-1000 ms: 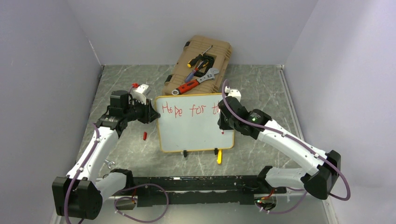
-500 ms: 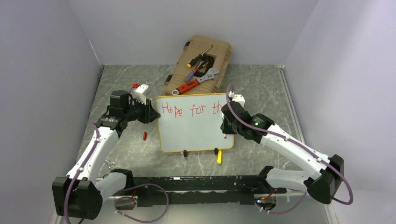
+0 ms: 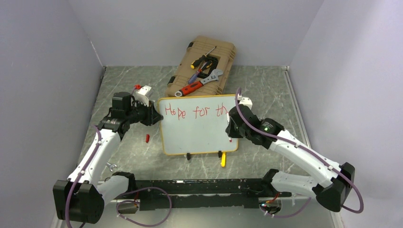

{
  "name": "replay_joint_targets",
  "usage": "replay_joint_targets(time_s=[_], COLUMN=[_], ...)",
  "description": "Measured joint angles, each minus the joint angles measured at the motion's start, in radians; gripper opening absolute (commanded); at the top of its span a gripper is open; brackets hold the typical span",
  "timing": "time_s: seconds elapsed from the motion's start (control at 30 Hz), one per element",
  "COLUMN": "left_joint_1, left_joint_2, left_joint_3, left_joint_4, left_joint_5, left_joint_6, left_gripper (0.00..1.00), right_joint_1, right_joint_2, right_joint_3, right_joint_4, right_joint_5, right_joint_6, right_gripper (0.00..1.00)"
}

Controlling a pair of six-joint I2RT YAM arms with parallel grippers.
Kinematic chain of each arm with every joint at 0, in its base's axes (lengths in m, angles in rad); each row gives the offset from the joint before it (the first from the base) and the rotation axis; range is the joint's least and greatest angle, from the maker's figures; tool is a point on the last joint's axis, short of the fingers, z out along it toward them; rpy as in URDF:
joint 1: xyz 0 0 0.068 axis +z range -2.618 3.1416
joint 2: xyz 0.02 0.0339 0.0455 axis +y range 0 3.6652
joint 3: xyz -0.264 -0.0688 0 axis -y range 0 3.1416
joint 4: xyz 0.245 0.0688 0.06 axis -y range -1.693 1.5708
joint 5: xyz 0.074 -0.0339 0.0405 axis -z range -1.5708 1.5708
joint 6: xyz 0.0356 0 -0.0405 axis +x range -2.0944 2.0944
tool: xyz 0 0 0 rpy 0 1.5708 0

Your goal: Write a sentence on the whiteboard

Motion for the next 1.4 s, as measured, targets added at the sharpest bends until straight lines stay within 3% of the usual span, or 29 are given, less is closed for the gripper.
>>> replay_joint_targets(time_s=[1.4], left_joint_1=[-0.005], left_joint_2=[-0.002], left_joint_3=[0.000], left_joint_4=[-0.002], left_joint_5=[0.000], left_joint_6=[0.000], left_gripper=[0.00], right_joint_1=[-0.100], right_joint_2=[0.050], right_joint_3=[0.076], right_joint_4=[0.014], right_joint_5=[0.000], right_joint_6=[-0.124], right_gripper=[0.00])
